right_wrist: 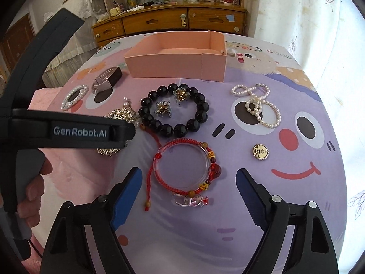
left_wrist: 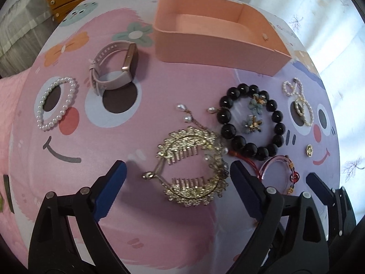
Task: Organize jewelry
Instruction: 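Grasp the gold leaf hair comb with the left tool while the right tool grasps the red string bracelet, then carry the comb and red bracelet into the pink box and open both tools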
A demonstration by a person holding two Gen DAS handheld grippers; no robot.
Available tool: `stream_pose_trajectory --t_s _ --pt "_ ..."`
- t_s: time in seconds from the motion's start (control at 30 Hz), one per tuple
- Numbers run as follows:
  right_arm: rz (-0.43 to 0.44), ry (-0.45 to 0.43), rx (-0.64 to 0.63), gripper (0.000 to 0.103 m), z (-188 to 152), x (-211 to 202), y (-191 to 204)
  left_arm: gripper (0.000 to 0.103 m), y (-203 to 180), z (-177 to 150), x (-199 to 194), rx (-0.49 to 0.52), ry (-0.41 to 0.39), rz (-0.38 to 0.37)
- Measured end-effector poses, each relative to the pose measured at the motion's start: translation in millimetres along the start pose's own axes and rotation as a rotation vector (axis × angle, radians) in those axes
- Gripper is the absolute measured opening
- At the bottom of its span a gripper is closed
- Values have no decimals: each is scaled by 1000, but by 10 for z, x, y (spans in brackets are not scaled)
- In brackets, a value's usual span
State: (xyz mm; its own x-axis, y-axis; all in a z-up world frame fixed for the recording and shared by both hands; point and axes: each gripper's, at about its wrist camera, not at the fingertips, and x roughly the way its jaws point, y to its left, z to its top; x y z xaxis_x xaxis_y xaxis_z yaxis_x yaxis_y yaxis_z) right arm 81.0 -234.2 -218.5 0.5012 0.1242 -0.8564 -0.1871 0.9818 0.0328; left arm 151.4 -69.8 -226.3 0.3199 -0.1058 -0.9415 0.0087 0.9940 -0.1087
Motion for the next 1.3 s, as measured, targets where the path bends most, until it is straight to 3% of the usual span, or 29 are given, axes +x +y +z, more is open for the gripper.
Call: stream_pose_trajectory --t_s 0.1,0.2,0.27,0.4,0.47,0.63,0.73,0.77,0.83,0.87,0.97,1.1,1.3 --pt "9 6 0 84 32 73 4 83 -67 0 56 35 -17 28" --pt "-24 29 -31 71 46 152 68 78 -66 -4 41 60 -48 33" --pt "-33 27 -34 67 54 150 103 67 -88 -30 30 84 -70 45" --pt "-24 24 -40 66 56 157 147 65 -64 -84 16 99 -90 32" --pt "-11 31 -33 66 57 140 138 57 -81 -77 -19 93 -96 27" --pt "24 45 2 64 77 63 89 56 -29 -111 -114 94 -82 2" --pt "44 29 -7 59 128 -19 90 56 16 -120 -160 86 -80 -7" --pt "49 24 -15 53 155 -56 98 56 28 -115 -182 87 -80 -7" --pt "66 25 -29 26 205 -113 120 56 50 -110 -253 97 -86 -11" --pt "55 36 -34 18 224 -116 137 56 56 -105 -286 101 -90 -12" --pt "53 58 -36 17 239 -114 156 56 85 -77 -416 117 -98 -15" --pt "63 85 -35 2 225 -96 171 56 140 -53 -602 129 -107 -17" --pt "70 88 28 1 241 -73 75 56 194 -11 -867 145 -135 -24"
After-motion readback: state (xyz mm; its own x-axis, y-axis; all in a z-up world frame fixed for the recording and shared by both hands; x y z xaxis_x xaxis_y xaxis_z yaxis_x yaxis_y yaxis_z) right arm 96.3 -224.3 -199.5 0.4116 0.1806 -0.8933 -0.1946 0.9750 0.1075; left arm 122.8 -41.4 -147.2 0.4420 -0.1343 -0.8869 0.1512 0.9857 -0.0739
